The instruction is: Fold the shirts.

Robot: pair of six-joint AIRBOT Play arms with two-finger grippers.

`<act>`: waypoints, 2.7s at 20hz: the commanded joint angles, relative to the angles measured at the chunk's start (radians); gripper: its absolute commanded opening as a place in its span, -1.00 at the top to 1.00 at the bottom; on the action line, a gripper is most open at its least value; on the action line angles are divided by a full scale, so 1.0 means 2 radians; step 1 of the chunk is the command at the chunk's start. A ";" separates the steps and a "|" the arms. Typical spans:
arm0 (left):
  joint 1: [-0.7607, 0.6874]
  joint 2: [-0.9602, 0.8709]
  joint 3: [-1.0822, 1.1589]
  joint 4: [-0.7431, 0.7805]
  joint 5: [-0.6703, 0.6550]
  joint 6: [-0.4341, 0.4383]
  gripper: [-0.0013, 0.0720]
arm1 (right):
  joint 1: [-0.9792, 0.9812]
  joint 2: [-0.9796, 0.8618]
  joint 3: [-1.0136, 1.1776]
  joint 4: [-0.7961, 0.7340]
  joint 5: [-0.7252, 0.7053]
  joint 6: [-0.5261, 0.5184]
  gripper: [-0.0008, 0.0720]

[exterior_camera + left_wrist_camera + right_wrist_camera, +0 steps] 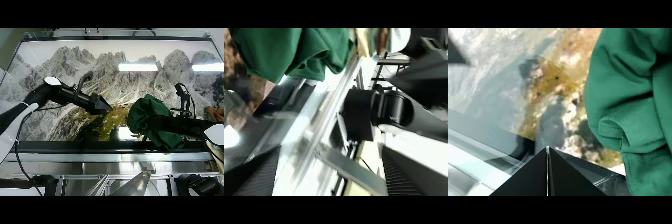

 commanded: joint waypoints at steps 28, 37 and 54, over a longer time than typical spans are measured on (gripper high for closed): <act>-0.173 -0.273 0.319 -0.020 0.003 -0.074 0.98 | -0.354 -0.159 -0.036 -0.212 0.246 0.044 -0.12; -0.065 -0.177 0.319 -0.020 -0.132 -0.085 0.99 | -0.354 -0.083 0.103 0.002 0.246 -0.058 0.91; 0.100 0.191 0.222 0.249 -0.185 -0.097 0.95 | -0.305 -0.026 0.218 0.301 0.262 -0.190 0.91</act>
